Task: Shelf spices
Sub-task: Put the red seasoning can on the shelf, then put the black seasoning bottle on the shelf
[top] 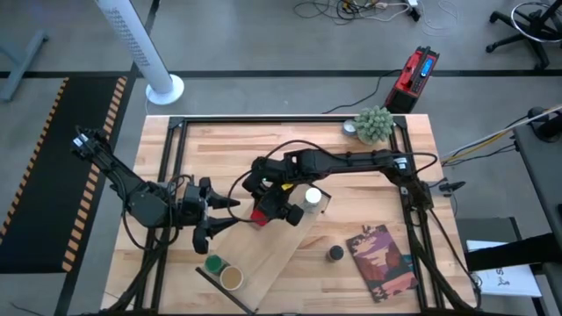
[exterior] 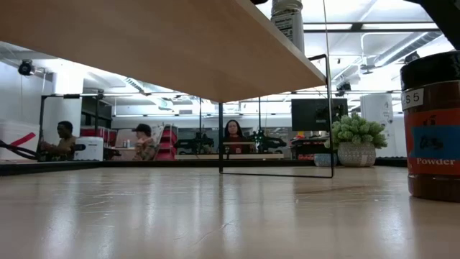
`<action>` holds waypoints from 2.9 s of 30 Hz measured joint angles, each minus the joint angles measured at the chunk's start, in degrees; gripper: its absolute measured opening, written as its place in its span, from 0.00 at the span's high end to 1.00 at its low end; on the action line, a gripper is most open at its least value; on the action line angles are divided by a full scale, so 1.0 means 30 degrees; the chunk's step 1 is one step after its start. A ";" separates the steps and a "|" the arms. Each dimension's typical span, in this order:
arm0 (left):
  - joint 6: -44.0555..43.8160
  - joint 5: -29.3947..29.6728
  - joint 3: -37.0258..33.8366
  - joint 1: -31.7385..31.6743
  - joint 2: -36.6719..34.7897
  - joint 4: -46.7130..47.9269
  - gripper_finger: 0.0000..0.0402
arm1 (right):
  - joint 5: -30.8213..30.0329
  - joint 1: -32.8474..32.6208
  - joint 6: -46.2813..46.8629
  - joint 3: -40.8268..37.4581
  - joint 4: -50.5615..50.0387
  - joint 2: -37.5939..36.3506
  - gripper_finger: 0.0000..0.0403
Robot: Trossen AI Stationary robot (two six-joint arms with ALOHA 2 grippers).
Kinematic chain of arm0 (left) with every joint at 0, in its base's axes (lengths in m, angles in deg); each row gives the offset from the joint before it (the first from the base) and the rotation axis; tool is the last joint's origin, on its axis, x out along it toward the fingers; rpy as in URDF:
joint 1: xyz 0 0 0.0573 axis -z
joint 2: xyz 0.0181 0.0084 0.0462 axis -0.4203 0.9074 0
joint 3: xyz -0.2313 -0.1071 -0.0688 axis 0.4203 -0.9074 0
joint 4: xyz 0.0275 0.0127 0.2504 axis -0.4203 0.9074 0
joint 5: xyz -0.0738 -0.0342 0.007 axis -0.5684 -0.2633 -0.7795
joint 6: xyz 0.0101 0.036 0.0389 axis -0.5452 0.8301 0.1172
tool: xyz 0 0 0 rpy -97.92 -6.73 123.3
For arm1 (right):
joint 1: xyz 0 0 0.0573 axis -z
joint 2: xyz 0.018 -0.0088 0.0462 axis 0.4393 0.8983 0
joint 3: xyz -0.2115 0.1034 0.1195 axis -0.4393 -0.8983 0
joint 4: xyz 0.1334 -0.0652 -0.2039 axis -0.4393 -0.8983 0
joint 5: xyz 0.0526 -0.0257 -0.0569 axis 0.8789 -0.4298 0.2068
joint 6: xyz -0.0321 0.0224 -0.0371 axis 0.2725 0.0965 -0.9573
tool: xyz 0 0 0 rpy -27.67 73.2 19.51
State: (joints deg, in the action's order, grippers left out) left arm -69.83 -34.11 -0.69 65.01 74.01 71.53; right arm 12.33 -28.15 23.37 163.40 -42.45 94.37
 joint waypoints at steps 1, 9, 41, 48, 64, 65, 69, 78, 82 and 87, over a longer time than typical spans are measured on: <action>0.0000 -0.0006 0.0000 0.0007 0.0000 0.0013 0.46 | 0.0011 0.0000 0.0086 0.0000 0.0039 0.0000 0.48; -0.0146 -0.0007 0.0000 0.0007 0.0000 0.0015 0.46 | -0.0033 0.0007 0.0356 0.0000 0.0156 -0.0029 0.39; -0.0665 -0.0073 0.0000 0.0007 0.0007 -0.0007 0.46 | -0.2153 0.0000 0.2295 0.0342 0.0699 -0.0219 0.37; -0.0860 -0.0219 0.0000 0.0007 0.0007 -0.0007 0.46 | -0.2146 0.0000 0.3240 0.0813 0.0316 -0.0248 0.40; -0.0854 -0.0226 0.0000 0.0007 0.0007 -0.0006 0.46 | -0.2102 0.0000 0.3345 0.1127 0.0310 -0.0443 0.32; -0.0897 -0.0226 0.0000 0.0007 0.0007 0.0000 0.46 | -0.2102 0.0000 0.3372 0.1214 0.0309 -0.0509 0.32; -0.1089 -0.0226 0.0000 0.0007 -0.0004 -0.0022 0.46 | -0.2098 -0.0004 0.3643 0.1563 0.0287 -0.1029 0.31; -0.0934 -0.0230 0.0000 0.0009 -0.0015 0.0073 0.46 | -0.2088 -0.0335 0.4384 0.1574 -0.0464 -0.3131 0.35; -0.0940 -0.0233 0.0000 0.0037 -0.0015 0.0191 0.46 | -0.2095 -0.0748 0.4816 0.1519 -0.1728 -0.4132 0.37; -0.0955 -0.0269 0.0000 0.0066 -0.0051 0.0648 0.46 | -0.2073 -0.1785 0.5422 0.1494 -0.3732 -0.4944 0.39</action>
State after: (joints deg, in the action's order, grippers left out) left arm -72.69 -34.92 -0.69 65.21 73.86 73.47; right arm 6.11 -33.50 39.64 167.88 -53.65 79.54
